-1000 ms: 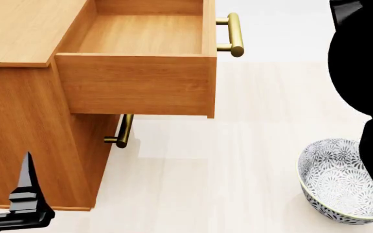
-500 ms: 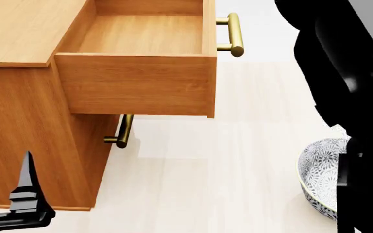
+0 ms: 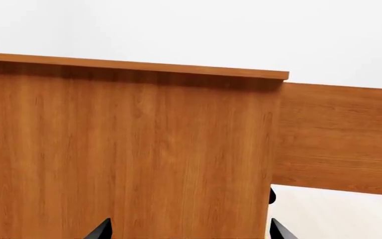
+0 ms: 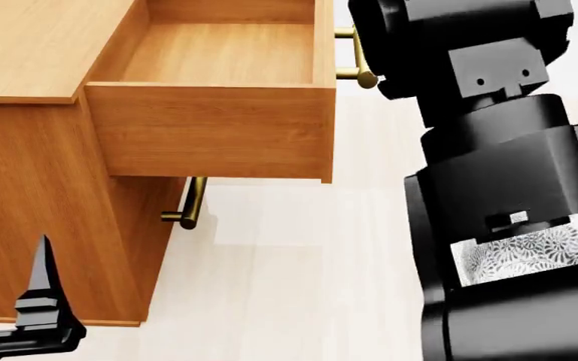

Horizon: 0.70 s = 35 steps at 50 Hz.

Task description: Put the ketchup in the top drawer of the cabinet.

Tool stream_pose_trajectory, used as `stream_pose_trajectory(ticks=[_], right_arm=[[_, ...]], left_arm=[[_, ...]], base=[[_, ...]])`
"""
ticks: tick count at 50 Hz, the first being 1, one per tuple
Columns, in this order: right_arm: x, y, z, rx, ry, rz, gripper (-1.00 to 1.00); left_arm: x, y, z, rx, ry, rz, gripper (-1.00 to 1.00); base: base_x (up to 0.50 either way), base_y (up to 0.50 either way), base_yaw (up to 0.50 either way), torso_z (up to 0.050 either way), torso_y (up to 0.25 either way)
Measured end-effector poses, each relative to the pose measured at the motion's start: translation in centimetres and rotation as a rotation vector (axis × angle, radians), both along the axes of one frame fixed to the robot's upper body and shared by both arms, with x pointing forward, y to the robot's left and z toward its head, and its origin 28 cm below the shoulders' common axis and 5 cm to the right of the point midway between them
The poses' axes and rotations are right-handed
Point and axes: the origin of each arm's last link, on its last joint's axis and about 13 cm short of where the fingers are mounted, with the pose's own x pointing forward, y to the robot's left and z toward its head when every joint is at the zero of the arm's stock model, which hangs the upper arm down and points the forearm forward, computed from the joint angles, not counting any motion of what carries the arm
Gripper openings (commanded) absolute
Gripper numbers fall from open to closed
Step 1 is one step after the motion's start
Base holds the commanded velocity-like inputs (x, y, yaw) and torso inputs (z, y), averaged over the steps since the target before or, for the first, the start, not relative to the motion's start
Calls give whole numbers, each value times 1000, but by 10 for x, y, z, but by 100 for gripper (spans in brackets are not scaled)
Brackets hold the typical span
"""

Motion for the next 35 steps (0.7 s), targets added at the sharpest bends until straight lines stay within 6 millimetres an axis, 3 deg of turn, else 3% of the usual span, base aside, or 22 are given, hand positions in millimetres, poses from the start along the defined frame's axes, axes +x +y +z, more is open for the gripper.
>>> stream_pose_trajectory(ticks=[10, 35], right_arm=[[12, 10, -15, -60, 85, -1, -100], [18, 2, -44, -132, 352, 5, -100]], left_arm=[[0, 0, -1, -2, 1, 0, 100], [1, 0, -1, 0, 2, 0, 100]], base=[[0, 0, 0, 0, 0], [0, 0, 0, 0, 0]])
